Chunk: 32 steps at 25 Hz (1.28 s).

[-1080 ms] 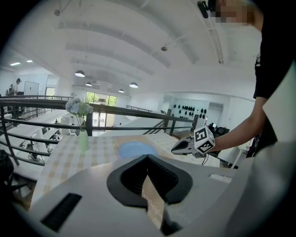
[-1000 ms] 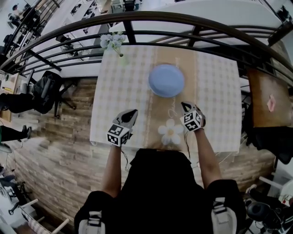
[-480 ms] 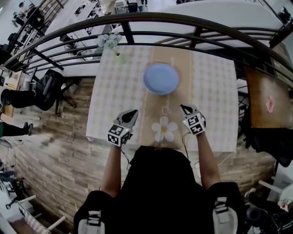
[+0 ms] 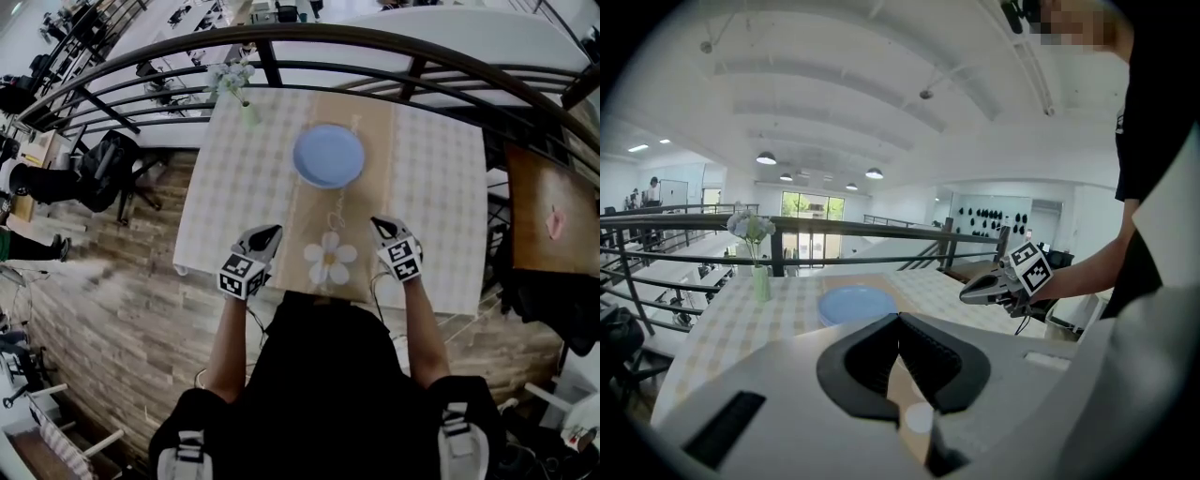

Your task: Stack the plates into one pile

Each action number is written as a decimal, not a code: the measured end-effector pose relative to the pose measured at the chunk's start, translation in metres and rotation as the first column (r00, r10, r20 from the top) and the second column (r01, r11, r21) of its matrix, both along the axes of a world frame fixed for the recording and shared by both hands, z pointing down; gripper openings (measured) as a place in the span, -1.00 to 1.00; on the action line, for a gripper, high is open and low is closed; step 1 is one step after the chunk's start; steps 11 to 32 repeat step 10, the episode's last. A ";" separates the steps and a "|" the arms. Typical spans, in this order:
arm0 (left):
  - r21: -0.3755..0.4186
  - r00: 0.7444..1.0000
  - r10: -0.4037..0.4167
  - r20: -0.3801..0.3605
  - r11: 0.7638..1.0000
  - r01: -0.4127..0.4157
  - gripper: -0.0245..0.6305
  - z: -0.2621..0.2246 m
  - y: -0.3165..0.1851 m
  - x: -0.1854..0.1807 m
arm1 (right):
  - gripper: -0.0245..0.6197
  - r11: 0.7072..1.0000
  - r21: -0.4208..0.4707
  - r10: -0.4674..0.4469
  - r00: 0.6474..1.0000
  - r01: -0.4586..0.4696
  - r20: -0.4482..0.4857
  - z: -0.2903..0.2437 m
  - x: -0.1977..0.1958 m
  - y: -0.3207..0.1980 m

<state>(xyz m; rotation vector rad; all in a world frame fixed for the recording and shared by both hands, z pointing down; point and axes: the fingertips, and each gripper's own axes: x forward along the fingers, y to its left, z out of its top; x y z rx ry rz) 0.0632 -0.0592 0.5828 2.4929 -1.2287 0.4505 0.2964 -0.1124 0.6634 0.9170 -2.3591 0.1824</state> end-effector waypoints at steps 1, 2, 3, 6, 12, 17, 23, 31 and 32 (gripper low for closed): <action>0.001 1.000 -0.003 0.001 1.000 0.003 -0.92 0.000 0.003 0.003 | -0.94 1.000 0.000 -0.005 1.000 0.005 0.005 0.000 0.002 0.002; 0.002 1.000 -0.007 0.001 1.000 0.007 -0.92 0.000 0.005 0.005 | -0.94 1.000 0.001 -0.009 1.000 0.009 0.008 0.000 0.003 0.005; 0.004 1.000 -0.010 0.002 1.000 0.010 -0.92 -0.001 0.008 0.008 | -0.94 1.000 0.002 -0.013 1.000 0.013 0.011 -0.001 0.005 0.006; 0.009 1.000 -0.018 0.005 1.000 0.018 -0.92 -0.002 0.013 0.014 | -0.94 1.000 0.008 -0.026 1.000 0.026 0.013 -0.004 0.009 0.008; 0.011 1.000 -0.023 0.012 1.000 0.023 -0.92 -0.001 0.021 0.023 | -0.94 0.999 0.022 -0.048 0.999 0.047 0.013 -0.009 0.013 0.008; 0.011 1.000 -0.023 0.012 1.000 0.023 -0.92 -0.001 0.021 0.023 | -0.94 0.999 0.022 -0.048 0.999 0.047 0.013 -0.009 0.013 0.008; 0.011 1.000 -0.023 0.012 1.000 0.023 -0.92 -0.001 0.021 0.023 | -0.94 0.999 0.022 -0.048 0.999 0.047 0.013 -0.009 0.013 0.008; 0.011 1.000 -0.023 0.012 1.000 0.023 -0.92 -0.001 0.021 0.023 | -0.94 0.999 0.022 -0.048 0.999 0.047 0.013 -0.009 0.013 0.008; 0.011 1.000 -0.023 0.012 1.000 0.023 -0.92 -0.001 0.021 0.023 | -0.94 0.999 0.022 -0.048 0.999 0.047 0.013 -0.009 0.013 0.008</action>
